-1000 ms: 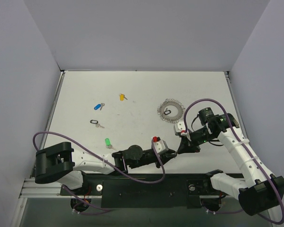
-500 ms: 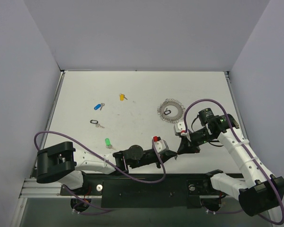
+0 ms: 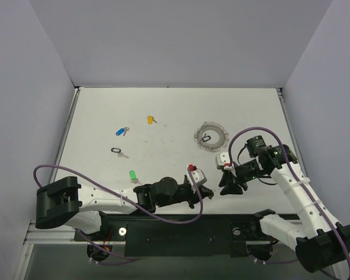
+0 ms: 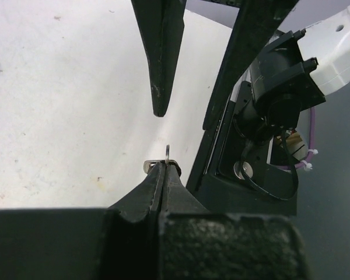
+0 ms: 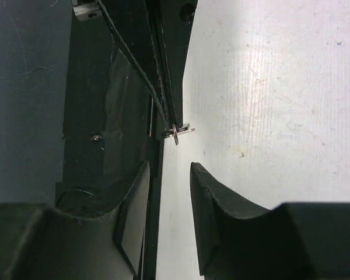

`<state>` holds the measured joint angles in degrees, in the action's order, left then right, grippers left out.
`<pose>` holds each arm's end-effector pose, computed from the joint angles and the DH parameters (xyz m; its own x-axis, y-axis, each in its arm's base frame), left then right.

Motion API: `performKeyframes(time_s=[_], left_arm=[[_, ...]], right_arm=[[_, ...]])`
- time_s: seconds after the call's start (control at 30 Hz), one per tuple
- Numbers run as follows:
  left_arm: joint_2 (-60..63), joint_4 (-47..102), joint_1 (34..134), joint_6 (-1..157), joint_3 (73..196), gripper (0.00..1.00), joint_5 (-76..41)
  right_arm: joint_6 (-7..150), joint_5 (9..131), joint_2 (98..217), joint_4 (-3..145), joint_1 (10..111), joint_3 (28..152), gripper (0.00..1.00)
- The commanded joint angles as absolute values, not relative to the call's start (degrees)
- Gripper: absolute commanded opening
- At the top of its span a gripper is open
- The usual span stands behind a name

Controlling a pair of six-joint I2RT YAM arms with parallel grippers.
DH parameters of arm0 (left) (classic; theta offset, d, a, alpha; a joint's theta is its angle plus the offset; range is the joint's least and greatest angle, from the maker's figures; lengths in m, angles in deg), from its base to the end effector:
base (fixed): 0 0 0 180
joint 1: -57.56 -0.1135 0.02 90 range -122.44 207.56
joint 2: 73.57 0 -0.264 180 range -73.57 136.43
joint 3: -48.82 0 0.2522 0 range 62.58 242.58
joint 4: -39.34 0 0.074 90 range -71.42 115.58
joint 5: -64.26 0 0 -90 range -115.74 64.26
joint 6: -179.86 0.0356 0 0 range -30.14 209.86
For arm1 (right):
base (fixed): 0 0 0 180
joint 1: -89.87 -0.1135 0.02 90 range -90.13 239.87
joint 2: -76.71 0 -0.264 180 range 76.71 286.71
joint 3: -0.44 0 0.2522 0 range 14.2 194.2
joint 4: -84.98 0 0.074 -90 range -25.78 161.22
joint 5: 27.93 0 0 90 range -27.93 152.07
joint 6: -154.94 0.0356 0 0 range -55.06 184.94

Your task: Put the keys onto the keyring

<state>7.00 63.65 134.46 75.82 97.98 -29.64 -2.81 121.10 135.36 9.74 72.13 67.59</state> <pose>0.0705 -0.2923 0.2290 -0.2592 0.0460 -0.9647 0.9211 0.3124 -0.2326 0.1512 0.0804 0.2914 0.1123 -0.4641 -0.8786 -0.9914 -0.1126 -0.0672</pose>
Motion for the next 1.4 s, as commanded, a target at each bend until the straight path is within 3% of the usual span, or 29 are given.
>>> performKeyframes(time_s=[0.0, 0.23, 0.43, 0.8, 1.37], left_arm=[[2.19, 50.83, 133.58, 72.29, 103.27, 0.00, -27.59], [1.66, 33.95, 131.39, 71.23, 110.12, 0.00, -20.04], [4.38, 25.67, 131.30, 72.90, 116.72, 0.00, -18.36], [6.32, 21.01, 130.86, 74.31, 121.11, 0.00, -18.18], [4.83, 27.42, 129.98, 72.11, 119.10, 0.00, -16.16]], right_arm=[[-2.65, 122.01, 134.63, 7.06, 71.67, 69.66, 0.32], [-4.49, 124.82, 137.09, 4.07, 71.15, 71.33, 0.46], [-5.20, 127.72, 139.55, 2.49, 71.06, 72.12, 0.51], [-4.58, 130.54, 141.57, 2.66, 69.83, 72.04, 0.45], [-0.28, 130.36, 143.24, 7.50, 68.24, 69.49, 0.39]])
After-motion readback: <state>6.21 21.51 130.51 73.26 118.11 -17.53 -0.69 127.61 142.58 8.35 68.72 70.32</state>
